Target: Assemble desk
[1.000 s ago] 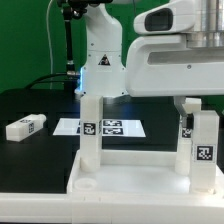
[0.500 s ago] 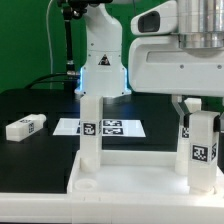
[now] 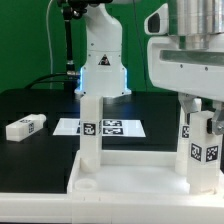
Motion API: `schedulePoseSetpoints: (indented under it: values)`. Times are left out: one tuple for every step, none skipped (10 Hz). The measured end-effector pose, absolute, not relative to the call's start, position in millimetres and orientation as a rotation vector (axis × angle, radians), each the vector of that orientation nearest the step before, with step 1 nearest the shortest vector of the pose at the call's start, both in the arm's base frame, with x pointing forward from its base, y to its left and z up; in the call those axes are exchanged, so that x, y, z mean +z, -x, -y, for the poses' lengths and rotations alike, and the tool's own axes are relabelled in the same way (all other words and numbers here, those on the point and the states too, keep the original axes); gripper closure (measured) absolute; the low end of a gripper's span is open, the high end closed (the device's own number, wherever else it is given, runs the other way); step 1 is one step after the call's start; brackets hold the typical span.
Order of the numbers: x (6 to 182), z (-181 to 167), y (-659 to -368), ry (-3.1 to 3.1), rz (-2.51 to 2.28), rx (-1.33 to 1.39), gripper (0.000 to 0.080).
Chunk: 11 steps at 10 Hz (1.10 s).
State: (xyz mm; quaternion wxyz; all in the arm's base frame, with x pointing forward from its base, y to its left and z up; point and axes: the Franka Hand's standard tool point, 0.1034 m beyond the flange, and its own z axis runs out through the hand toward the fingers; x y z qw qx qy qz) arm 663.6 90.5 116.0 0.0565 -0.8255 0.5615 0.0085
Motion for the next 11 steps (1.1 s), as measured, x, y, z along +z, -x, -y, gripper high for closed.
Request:
schedulePoseSetpoints:
  values:
    - [116.0,-90.8,-663.6,2.487,-1.729,0.027,0.0511]
    - [116.0,-91.0,-663.6,2.448,-1.782,0.031,0.0511]
    - [116.0,-91.4,-663.7,2.449,-1.781,0.031,0.0511]
    - [116.0,-91.3,-663.6,2.469,-1.754,0.030,0.0328]
    - [116.2,-91.5,-662.7,2.523,-1.681,0.034,0.0213]
    - [116.8,-91.9,-662.1,2.566,-1.624,0.037,0.0213]
    - [117.5,-93.2,-662.6,2.660,-1.467,0.023,0.0163]
    - [117.4,-95.5,-662.2,2.734,-1.335,0.012,0.0154]
    - [117.5,-96.9,-662.1,2.786,-1.224,0.005,0.0154]
    - [117.5,-96.6,-662.3,2.852,-1.063,-0.005,0.0154]
    - [117.5,-96.8,-662.2,2.888,-0.961,-0.010,0.0151]
